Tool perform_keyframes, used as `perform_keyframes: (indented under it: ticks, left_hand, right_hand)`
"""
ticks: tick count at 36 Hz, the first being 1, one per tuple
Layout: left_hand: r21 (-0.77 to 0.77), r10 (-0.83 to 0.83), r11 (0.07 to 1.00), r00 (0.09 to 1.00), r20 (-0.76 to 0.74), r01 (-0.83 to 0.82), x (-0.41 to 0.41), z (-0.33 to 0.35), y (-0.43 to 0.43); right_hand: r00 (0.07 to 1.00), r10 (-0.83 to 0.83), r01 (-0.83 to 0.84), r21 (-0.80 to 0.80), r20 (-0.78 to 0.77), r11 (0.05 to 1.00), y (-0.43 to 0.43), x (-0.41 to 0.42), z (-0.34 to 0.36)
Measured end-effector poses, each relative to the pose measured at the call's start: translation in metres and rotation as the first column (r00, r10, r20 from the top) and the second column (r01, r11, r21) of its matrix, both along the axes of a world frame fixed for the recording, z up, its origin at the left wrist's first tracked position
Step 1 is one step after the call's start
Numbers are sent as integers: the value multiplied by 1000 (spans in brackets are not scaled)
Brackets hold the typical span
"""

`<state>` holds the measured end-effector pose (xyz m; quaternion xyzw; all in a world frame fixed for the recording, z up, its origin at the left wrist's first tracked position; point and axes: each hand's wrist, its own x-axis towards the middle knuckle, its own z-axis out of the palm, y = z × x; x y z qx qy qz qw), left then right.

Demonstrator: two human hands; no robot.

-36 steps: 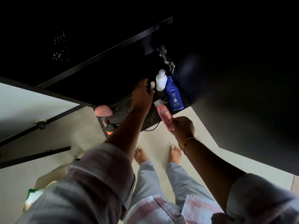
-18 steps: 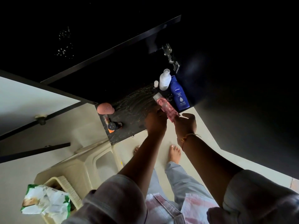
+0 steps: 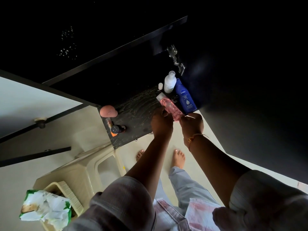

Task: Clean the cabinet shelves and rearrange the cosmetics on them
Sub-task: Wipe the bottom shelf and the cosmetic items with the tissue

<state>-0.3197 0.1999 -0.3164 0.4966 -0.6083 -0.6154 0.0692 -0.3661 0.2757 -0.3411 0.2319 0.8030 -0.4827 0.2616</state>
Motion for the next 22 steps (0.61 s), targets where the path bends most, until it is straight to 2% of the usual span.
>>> perform_keyframes:
  ticks: [10, 14, 16, 18, 20, 22]
  left_hand:
    - [-110, -50, 992, 997, 59, 57, 5, -15, -2]
    - [-118, -47, 992, 998, 48, 53, 7, 1, -2]
    - [-133, -51, 990, 998, 42, 56, 11, 10, -3]
    - [-201, -44, 978, 998, 52, 54, 20, 15, -3]
    - [-306, -21, 951, 997, 74, 43, 33, 19, -7]
    - [-480, -10, 876, 996, 87, 50, 51, 29, -14]
  right_hand:
    - [998, -47, 50, -79, 40, 996, -2, 4, 3]
    - [1000, -12, 12, 3, 15, 1000, -5, 15, 9]
    - [988, 136, -128, 106, -70, 986, -7, 21, 13]
    - [925, 338, -305, 188, -175, 934, -9, 28, 22]
    - [796, 521, -462, 247, -307, 852, -11, 35, 29]
    - [671, 614, -573, 235, -415, 785, -19, 42, 36]
